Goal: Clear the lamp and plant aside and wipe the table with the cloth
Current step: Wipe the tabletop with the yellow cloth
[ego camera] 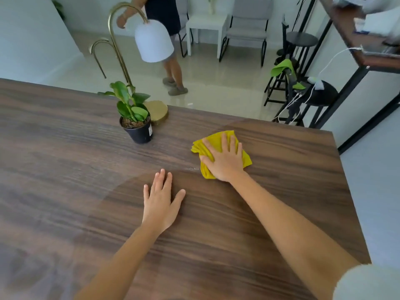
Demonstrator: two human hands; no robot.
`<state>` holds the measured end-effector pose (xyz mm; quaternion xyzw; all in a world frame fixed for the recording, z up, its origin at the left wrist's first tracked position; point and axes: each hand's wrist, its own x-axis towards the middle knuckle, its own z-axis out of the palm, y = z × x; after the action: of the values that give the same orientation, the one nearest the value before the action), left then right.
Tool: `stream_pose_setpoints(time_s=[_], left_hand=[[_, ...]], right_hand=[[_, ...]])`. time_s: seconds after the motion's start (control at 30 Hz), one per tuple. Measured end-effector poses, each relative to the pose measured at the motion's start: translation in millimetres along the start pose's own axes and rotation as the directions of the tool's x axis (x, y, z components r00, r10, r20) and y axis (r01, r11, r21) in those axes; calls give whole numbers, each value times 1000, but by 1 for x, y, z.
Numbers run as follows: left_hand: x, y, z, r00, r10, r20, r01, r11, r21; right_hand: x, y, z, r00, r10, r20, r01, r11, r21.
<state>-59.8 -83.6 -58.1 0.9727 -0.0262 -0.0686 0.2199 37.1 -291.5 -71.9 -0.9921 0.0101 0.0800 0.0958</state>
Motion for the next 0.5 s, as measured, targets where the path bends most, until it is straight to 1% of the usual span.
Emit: stream_pose_setpoints(time_s=[0.03, 0.07, 0.1, 0.13, 0.17, 0.2, 0.23, 0.27, 0.3, 0.37, 0.4, 0.43, 0.5], left_hand=[[2, -7, -9, 1000, 0, -23, -2, 996, -89], [5, -17, -19, 998, -9, -69, -1, 990, -141], [9, -31, -30, 992, -31, -126, 13, 990, -141], [14, -48, -38, 982, -66, -176, 49, 994, -97], [16, -65, -45, 974, -108, -200, 103, 994, -36], [17, -81, -49, 970, -144, -196, 152, 988, 29], [16, -93, -49, 972, -160, -174, 178, 979, 95], [15, -100, -47, 977, -152, -150, 175, 973, 150], [15, -103, -44, 981, -132, -143, 157, 970, 184], [18, -108, -40, 982, -110, -157, 142, 966, 217], [19, -102, -40, 983, -89, -158, 124, 965, 232], [20, -101, -39, 984, -84, -158, 121, 962, 243], [18, -104, -37, 983, -97, -154, 135, 956, 259]], right_hand=[[-30, -2, 7, 995, -95, -8, 95, 995, -15], [-62, 3, 12, 983, -184, -19, 183, 983, -20], [-91, 15, 16, 970, -242, -26, 241, 970, -18], [-113, 33, 16, 966, -256, -38, 255, 966, -27], [-124, 54, 13, 974, -222, -50, 220, 975, -44], [-122, 74, 7, 988, -140, -60, 136, 989, -62], [-108, 89, -1, 998, -22, -62, 19, 998, -57], [-85, 99, -9, 991, 115, -75, -118, 992, -45], [-56, 103, -17, 966, 244, -89, -247, 969, -18], [14, 92, -28, 903, 417, -106, -413, 909, 57], [42, 85, -36, 873, 473, -116, -466, 881, 88], [70, 69, -39, 866, 487, -108, -479, 873, 96], [116, 19, -36, 913, 403, -64, -398, 914, 72]])
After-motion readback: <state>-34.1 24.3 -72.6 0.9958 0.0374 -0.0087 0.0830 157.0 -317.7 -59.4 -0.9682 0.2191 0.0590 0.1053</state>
